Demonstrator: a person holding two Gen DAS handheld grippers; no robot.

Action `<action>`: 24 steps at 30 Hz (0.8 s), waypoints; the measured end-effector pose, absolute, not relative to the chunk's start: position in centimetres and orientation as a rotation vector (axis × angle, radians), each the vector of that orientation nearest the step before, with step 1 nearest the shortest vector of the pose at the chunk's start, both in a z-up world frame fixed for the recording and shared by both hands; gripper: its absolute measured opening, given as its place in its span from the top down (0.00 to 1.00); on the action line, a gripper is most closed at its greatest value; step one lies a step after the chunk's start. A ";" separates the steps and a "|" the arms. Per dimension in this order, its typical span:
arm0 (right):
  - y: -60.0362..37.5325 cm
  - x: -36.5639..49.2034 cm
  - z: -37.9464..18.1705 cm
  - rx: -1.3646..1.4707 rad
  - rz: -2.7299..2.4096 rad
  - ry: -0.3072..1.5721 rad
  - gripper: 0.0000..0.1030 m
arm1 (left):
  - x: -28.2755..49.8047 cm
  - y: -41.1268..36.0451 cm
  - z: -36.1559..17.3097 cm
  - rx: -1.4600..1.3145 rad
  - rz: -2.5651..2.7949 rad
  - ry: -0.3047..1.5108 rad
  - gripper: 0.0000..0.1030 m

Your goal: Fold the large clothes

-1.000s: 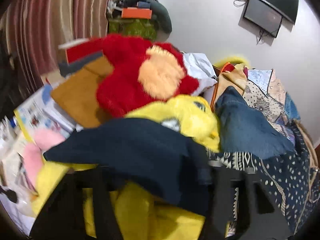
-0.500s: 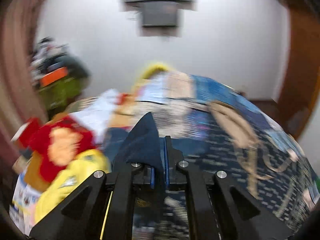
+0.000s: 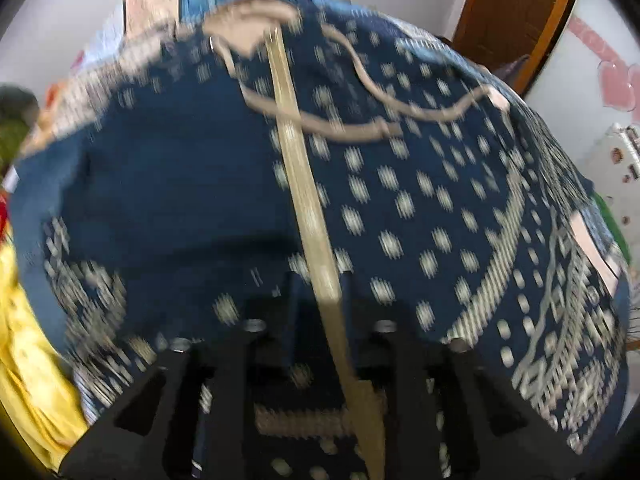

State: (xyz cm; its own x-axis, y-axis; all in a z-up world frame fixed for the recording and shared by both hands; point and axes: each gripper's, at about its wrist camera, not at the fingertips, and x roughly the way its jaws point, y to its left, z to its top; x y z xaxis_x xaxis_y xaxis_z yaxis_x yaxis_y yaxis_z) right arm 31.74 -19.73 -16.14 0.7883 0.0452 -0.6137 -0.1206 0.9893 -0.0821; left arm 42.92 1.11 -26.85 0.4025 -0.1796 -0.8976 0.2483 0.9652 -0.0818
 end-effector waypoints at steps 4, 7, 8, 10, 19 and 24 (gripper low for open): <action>-20.2 31.8 -16.9 -0.117 0.092 0.673 0.00 | 40.5 3.6 -25.3 0.032 -0.260 1.069 0.45; -19.6 32.4 -17.6 -0.115 0.100 0.691 0.00 | 40.1 7.2 -23.6 -0.062 -0.207 1.028 0.36; -19.4 32.7 -17.9 -0.112 0.106 0.697 0.00 | 40.1 8.5 -23.1 -0.104 -0.186 1.012 0.35; -18.8 33.2 -18.4 -0.105 0.116 0.711 0.00 | 40.8 11.8 -22.3 -0.192 -0.129 0.982 0.33; -16.3 35.4 -20.9 -0.107 0.143 0.776 0.00 | 45.7 21.1 -27.0 -0.661 -0.075 1.029 0.33; -16.3 36.0 -21.7 -0.133 0.116 0.791 0.00 | 49.0 22.3 -29.7 -0.799 -0.065 1.017 0.38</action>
